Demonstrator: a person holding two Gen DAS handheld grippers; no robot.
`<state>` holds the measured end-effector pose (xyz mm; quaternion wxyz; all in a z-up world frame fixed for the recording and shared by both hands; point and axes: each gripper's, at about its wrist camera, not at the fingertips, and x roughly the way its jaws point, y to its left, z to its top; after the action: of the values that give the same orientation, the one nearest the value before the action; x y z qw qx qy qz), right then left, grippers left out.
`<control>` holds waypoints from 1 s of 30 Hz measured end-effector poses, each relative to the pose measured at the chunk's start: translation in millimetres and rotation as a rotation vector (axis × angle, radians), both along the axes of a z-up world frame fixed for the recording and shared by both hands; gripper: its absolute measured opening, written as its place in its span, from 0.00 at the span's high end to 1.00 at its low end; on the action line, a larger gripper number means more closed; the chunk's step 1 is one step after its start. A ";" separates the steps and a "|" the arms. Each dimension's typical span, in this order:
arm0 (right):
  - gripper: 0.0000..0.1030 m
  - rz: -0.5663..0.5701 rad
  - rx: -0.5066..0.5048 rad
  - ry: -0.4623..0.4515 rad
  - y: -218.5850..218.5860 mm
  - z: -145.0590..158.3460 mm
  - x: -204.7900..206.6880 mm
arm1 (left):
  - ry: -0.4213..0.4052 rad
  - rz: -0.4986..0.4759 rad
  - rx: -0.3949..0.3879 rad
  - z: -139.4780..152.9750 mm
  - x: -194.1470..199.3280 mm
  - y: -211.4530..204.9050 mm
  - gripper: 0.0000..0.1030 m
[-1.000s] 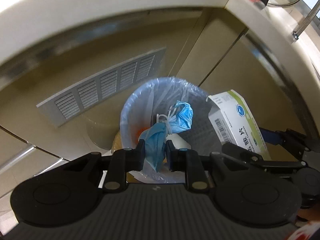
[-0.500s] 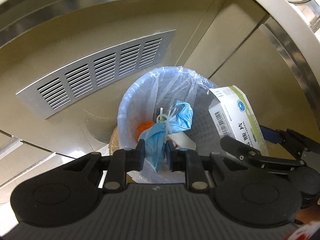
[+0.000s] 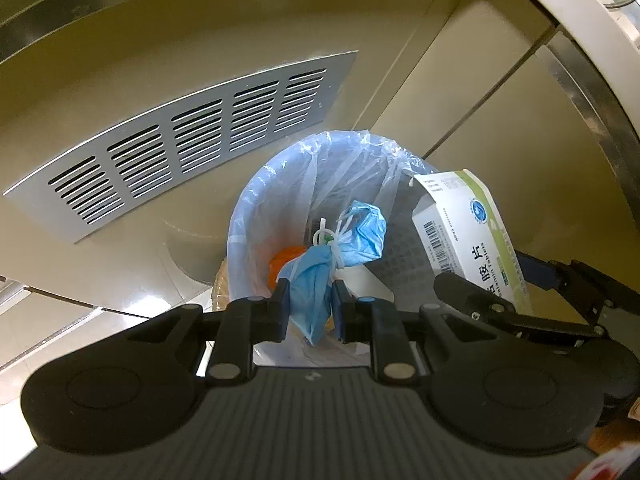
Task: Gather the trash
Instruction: 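Open the left gripper to drop the mask while the right gripper holds the box above the bin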
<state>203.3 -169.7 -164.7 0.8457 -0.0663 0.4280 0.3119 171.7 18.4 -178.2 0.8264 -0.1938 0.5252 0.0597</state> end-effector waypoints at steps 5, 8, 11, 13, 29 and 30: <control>0.31 -0.007 -0.004 0.003 1.5 -1.6 3.0 | 0.005 -0.006 -0.003 -4.2 2.7 0.3 0.82; 0.31 -0.007 -0.006 0.001 3.0 -1.8 3.0 | 0.005 -0.006 -0.004 -6.2 4.4 1.0 0.82; 0.31 -0.008 -0.008 0.002 3.7 -2.7 3.1 | 0.006 -0.007 -0.003 -7.2 5.3 1.4 0.82; 0.31 -0.010 -0.009 0.004 4.6 -3.2 2.7 | 0.006 -0.006 -0.003 -7.4 5.8 1.3 0.82; 0.31 -0.024 -0.020 0.020 8.3 -5.8 6.5 | -0.026 0.031 -0.006 -4.5 9.2 6.5 0.66; 0.31 -0.024 -0.019 0.020 8.7 -5.8 6.8 | -0.026 0.034 -0.008 -4.1 8.3 7.1 0.66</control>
<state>210.1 -161.0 -170.4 0.8443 -0.0662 0.4404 0.2982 180.0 25.5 -182.3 0.8314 -0.2066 0.5112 0.0690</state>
